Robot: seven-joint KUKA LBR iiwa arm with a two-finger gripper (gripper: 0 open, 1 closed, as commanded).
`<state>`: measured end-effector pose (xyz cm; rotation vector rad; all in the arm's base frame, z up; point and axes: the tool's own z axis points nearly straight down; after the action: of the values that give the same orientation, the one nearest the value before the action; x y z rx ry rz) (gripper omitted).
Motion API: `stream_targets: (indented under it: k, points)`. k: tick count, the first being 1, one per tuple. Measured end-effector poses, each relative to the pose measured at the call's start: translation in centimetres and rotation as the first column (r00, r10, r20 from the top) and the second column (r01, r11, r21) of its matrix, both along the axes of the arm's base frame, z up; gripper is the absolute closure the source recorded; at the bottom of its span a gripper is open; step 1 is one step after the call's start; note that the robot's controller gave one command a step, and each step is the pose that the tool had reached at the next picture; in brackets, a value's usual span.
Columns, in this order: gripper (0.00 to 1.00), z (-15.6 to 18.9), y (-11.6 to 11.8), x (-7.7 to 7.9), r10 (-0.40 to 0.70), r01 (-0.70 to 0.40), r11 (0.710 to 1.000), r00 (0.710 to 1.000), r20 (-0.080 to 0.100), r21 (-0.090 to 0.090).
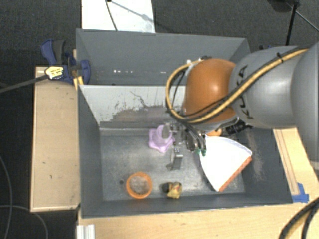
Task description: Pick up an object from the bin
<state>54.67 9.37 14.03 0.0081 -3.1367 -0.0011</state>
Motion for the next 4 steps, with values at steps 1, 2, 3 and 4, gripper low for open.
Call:
stream_targets:
  k: [1, 2, 3, 4]
  points:
    - [0.00, 0.5, -0.1, 0.2, -0.003, 0.003, 1.000, 1.000, 0.007, 0.001]
    - [0.00, 0.6, 6.4, -3.7, 0.095, -0.095, 0.996, 0.995, 0.006, 0.000]
    - [0.00, 0.7, 6.5, -4.8, 0.044, -0.044, 0.999, 0.999, 0.005, 0.001]
    - [0.00, -1.8, 9.5, -6.3, 0.070, -0.070, 0.998, 0.998, 0.005, 0.000]
